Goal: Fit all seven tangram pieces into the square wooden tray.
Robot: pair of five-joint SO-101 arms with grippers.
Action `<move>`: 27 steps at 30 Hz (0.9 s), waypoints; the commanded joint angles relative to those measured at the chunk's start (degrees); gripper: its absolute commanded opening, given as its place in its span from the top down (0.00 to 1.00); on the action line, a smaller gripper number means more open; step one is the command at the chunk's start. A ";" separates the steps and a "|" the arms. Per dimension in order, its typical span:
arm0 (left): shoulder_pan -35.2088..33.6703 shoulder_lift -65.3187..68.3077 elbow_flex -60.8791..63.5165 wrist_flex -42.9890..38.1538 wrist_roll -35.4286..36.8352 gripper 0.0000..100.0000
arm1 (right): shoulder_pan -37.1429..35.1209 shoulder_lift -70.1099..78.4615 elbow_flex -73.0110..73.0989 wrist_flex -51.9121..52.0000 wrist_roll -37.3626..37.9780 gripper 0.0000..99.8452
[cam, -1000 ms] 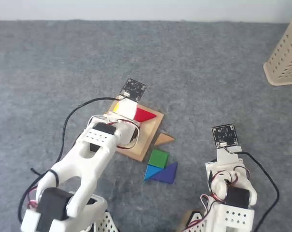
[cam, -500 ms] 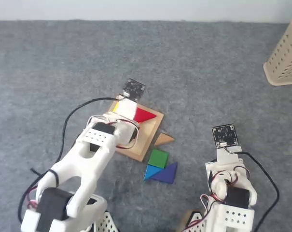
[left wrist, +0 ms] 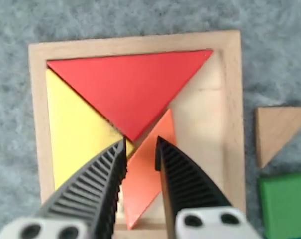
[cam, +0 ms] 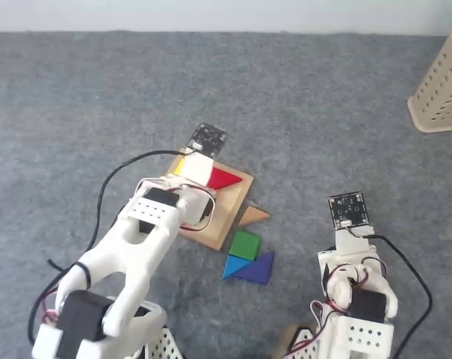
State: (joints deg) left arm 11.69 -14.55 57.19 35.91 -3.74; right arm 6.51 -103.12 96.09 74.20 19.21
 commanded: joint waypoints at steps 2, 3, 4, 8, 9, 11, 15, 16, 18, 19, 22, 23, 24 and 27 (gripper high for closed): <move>-0.70 0.09 -2.42 0.70 1.14 0.91 | 0.66 -0.84 0.35 -0.75 0.62 0.99; -0.35 0.26 -2.33 1.41 0.70 0.91 | 0.66 -0.84 0.35 -0.75 0.62 0.99; -0.09 0.70 -2.59 2.55 -0.53 0.91 | 0.66 -0.84 0.35 -0.75 0.62 0.99; 2.46 5.19 -5.58 7.47 -3.60 0.91 | 0.66 -0.84 0.35 -0.75 0.62 0.99; 2.46 6.42 -7.16 9.32 -3.69 0.91 | 0.66 -0.84 0.35 -0.75 0.62 0.99; 2.55 9.41 -9.80 12.22 -3.78 0.91 | 0.66 -0.84 0.35 -0.75 0.62 0.99; 2.81 11.16 -11.21 13.71 -6.77 0.91 | 0.66 -0.84 0.35 -0.75 0.62 0.99; 2.81 10.46 -10.68 14.07 -8.18 0.91 | 0.66 -0.84 0.35 -0.75 0.62 0.99; 2.81 8.53 -9.45 14.77 -10.29 0.93 | 0.66 -0.84 0.35 -0.75 0.62 0.99; 2.81 7.30 -8.66 15.47 -11.34 0.94 | 0.66 -0.84 0.35 -0.75 0.62 0.99; 2.81 3.08 -6.46 17.76 -15.12 0.95 | 0.66 -0.84 0.35 -0.75 0.62 0.99; 2.81 1.76 -5.85 18.46 -16.00 0.95 | 0.66 -0.84 0.35 -0.75 0.62 0.99; 2.73 0.62 -5.41 19.08 -16.53 0.95 | 0.66 -0.84 0.35 -0.75 0.62 0.99; 1.41 -1.76 -5.23 22.15 -17.05 0.95 | 0.66 -0.84 0.35 -0.75 0.62 0.99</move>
State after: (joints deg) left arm 14.24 -12.35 51.74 53.93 -19.21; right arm 6.51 -103.12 96.09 74.20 19.21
